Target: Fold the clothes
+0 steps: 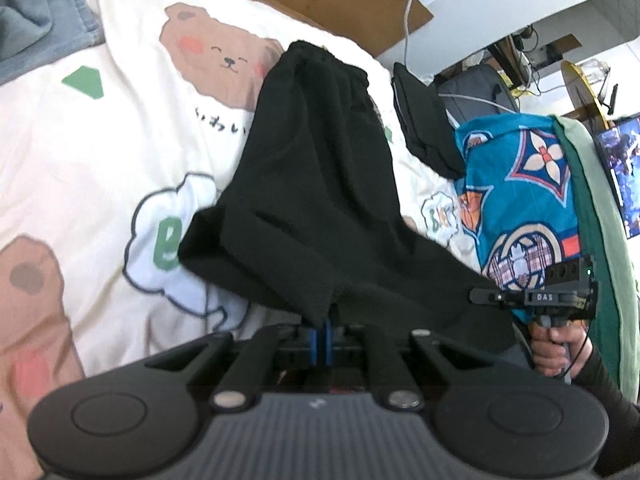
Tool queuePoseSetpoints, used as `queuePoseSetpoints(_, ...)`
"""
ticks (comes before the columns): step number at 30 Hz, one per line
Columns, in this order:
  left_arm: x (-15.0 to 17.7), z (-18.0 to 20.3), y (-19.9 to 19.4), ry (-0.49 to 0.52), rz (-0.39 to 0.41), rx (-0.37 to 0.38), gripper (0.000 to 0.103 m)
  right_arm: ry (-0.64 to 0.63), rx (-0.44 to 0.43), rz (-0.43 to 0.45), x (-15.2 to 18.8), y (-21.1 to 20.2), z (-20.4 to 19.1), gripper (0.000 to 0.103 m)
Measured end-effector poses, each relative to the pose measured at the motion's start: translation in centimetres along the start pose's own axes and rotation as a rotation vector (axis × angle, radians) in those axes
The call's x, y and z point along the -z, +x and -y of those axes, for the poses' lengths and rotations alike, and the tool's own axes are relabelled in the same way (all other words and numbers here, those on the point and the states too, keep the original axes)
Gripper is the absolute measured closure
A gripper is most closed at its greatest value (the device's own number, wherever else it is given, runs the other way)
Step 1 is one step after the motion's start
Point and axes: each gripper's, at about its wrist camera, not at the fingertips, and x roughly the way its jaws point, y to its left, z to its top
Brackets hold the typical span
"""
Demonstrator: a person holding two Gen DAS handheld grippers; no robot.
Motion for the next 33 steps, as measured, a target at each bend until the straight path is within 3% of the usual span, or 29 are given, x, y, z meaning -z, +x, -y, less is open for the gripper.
queuePoseSetpoints(7,-3.5,-0.4,1.8,-0.011,0.057,-0.013,0.099,0.053,0.001,0.067,-2.4,0.8,1.4,0.101)
queuePoseSetpoints(15,-6.9,-1.6,3.9,-0.026,0.091,-0.05,0.099,0.138,-0.061,0.191,-5.1,2.4,4.2,0.101)
queuePoseSetpoints(20,-9.0,-2.0,4.7,-0.041,0.132,-0.058,0.099,0.237,-0.194,0.324,-6.4,4.1,6.5,0.101)
queuePoseSetpoints(24,-11.0,-2.7,5.2,-0.067,0.162,-0.063,0.099,0.16,-0.214,0.372,-8.4,4.5,5.8,0.1)
queuePoseSetpoints(33,-14.4,-3.0,7.4,-0.069,0.172,-0.088,0.099,0.235,-0.209,0.433,-11.8,6.8,7.5,0.1)
